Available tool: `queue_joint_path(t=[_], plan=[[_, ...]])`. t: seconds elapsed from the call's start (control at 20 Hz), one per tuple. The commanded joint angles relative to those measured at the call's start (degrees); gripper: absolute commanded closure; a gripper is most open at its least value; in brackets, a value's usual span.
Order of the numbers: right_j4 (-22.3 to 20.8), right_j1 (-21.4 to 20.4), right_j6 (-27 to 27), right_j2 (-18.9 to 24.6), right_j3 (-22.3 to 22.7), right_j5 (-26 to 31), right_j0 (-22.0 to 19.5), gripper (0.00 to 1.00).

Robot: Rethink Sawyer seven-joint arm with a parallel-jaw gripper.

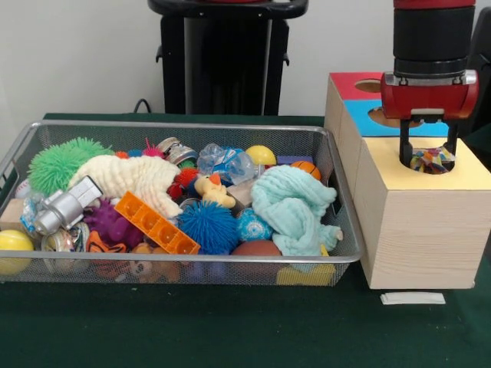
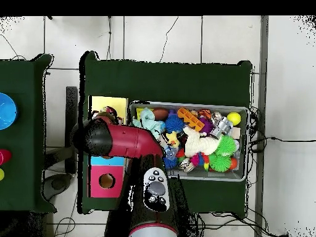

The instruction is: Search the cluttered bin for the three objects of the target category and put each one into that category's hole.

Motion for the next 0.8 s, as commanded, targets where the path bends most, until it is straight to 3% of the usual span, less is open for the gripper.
queue_joint_path(t=[0.05,0.8], plan=[[2.3,-1.8,11.9,-1.9,1.8,8.8,-0.5,0.00],[2.8,-1.3,11.8,-1.8,2.5,6.6,-0.5,0.00]])
